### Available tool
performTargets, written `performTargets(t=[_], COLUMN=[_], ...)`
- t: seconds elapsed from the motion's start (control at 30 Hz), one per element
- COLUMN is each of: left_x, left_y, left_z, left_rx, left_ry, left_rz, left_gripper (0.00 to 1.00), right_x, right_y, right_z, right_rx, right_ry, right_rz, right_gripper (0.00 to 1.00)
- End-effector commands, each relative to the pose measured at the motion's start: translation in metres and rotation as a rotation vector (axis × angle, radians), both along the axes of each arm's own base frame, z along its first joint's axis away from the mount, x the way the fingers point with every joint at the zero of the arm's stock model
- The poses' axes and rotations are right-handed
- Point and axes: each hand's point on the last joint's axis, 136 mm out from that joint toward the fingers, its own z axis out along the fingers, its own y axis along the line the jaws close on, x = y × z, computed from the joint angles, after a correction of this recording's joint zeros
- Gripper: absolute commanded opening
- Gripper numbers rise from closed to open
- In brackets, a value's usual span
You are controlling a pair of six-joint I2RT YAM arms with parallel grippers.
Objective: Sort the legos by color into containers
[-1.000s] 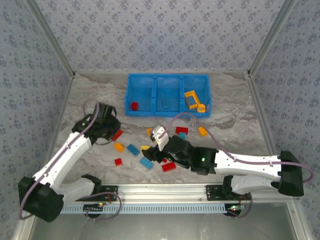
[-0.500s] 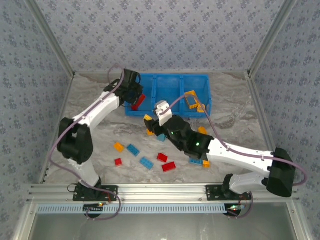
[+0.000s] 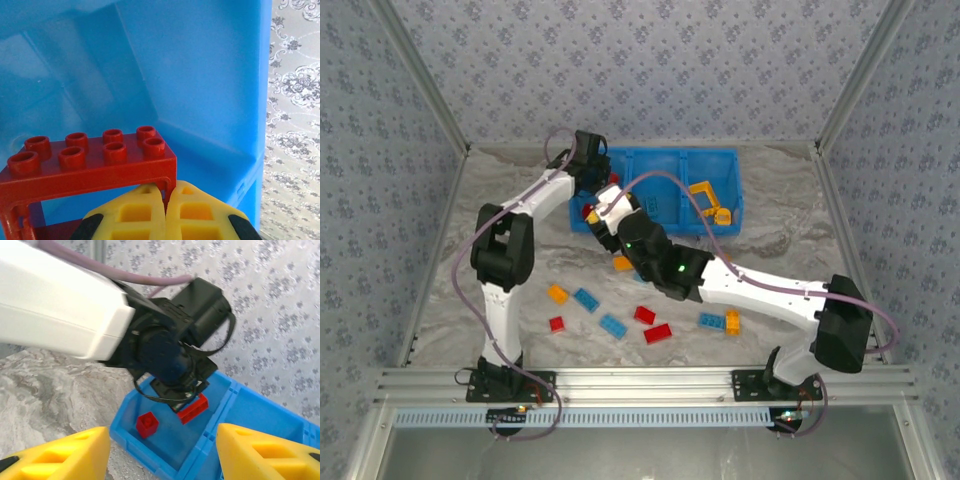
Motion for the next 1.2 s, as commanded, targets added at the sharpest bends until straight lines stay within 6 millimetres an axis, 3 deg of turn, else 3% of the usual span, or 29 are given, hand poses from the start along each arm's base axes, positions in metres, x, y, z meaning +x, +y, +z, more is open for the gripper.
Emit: performTargets(t=[0.0, 0.2, 0.43, 0.6, 0.63, 0.67, 0.77, 0.97, 1.17], left_x=[0.021, 0.026, 0.028, 0.024, 0.023, 0.022, 0.016, 0.003, -0.032], left_y=[-0.013, -0.019, -0.019, -0.017, -0.016, -0.017, -0.017, -0.014, -0.012], left_z=[0.014, -0.008, -0.009, 0.012, 0.017, 0.023, 0.039, 0.078, 0.116], left_rx=[-0.059, -0.102, -0.152, -0.184, -0.189, -0.196, -0.203, -0.216, -0.211], left_ry=[-0.056, -0.038, -0.059, -0.102, -0.11, -0.119, -0.139, -0.201, -0.254], left_rz=[-0.02, -0.009, -0.004, -0.003, -0.006, -0.009, -0.015, -0.018, -0.04], left_gripper=[0.0, 0.03, 0.28, 0.41, 0.41, 0.41, 0.42, 0.43, 0.39], right_x=[-0.007, -0.014, -0.021, -0.023, -0.024, -0.025, -0.026, -0.025, -0.025], right_y=[0.006, 0.001, -0.005, -0.014, -0.016, -0.019, -0.03, -0.063, -0.107], right_z=[0.014, 0.01, 0.007, 0.006, 0.009, -0.005, -0.006, -0.009, -0.021], right_rx=[-0.059, -0.047, -0.034, -0.021, -0.01, -0.036, -0.021, 0.013, 0.043], right_ry=[-0.057, -0.032, -0.008, 0.005, 0.005, 0.019, 0.034, 0.068, 0.123], right_rz=[0.003, -0.002, -0.004, -0.02, -0.024, -0.027, -0.052, -0.13, -0.213], right_gripper=[0.6, 0.61, 0.61, 0.61, 0.61, 0.61, 0.61, 0.61, 0.61])
